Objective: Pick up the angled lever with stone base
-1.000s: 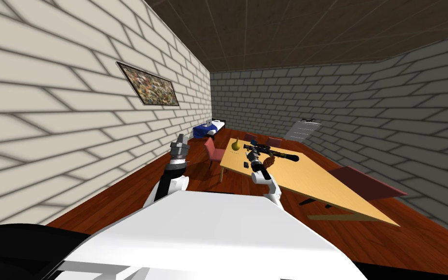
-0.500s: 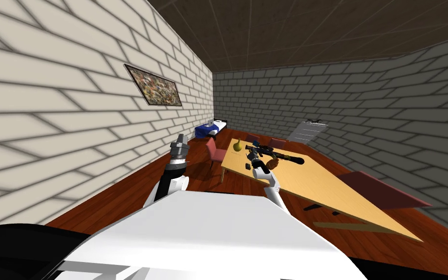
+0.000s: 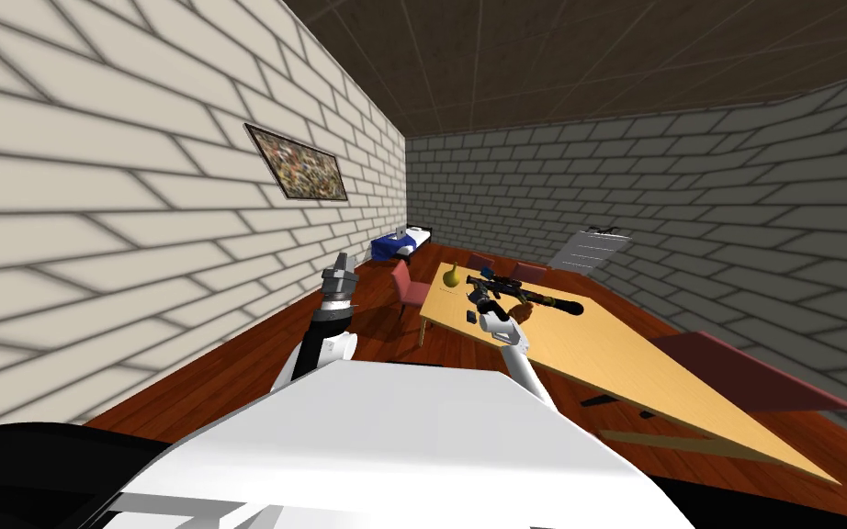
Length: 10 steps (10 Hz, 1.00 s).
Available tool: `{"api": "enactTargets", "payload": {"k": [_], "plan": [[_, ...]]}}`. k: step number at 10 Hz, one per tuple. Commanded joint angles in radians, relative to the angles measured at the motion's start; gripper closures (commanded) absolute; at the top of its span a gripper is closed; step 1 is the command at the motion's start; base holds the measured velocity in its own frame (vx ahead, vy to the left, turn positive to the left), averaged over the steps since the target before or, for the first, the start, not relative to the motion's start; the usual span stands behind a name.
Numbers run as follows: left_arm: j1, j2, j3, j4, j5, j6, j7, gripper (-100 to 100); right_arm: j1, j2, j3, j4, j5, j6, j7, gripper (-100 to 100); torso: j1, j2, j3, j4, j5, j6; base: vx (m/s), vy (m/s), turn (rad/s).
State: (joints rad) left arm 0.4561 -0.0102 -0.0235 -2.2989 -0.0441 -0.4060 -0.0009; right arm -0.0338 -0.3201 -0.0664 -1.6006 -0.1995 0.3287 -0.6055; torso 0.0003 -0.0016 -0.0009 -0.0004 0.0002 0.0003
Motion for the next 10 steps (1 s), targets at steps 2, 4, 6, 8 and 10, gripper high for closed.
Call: {"api": "enactTargets", "payload": {"k": [2, 4, 6, 8, 10], "plan": [[0.000, 0.000, 0.000, 0.000, 0.000, 0.000, 0.000, 0, -0.062, -0.023, -0.020, 0.068, -0.014, 0.079, -0.078, -100, 0.000, 0.000, 0.000, 0.000, 0.000, 0.000, 0.025, -0.001, 0.053], [0.000, 0.000, 0.000, 0.000, 0.000, 0.000, 0.000, 0, -0.063, -0.023, -0.020, 0.089, -0.014, 0.114, -0.119, -100, -0.001, 0.000, 0.000, 0.000, 0.000, 0.000, 0.017, -0.004, 0.019], [0.000, 0.000, 0.000, 0.000, 0.000, 0.000, 0.000, 0, -0.103, -0.041, -0.033, 0.144, -0.026, 0.173, -0.183, -100, 0.000, 0.000, 0.000, 0.000, 0.000, 0.000, 0.017, -0.001, 0.061], [0.000, 0.000, 0.000, 0.000, 0.000, 0.000, 0.000, 0, -0.141, -0.059, -0.046, 0.201, -0.039, 0.232, -0.241, -100, -0.001, 0.000, 0.000, 0.000, 0.000, 0.000, 0.023, -0.008, 0.057], [0.000, 0.000, 0.000, 0.000, 0.000, 0.000, 0.000, 0, -0.179, -0.077, -0.059, 0.245, -0.051, 0.278, -0.289, -100, 0.000, 0.001, 0.000, 0.000, 0.000, 0.001, 0.013, -0.003, 0.031]]}}
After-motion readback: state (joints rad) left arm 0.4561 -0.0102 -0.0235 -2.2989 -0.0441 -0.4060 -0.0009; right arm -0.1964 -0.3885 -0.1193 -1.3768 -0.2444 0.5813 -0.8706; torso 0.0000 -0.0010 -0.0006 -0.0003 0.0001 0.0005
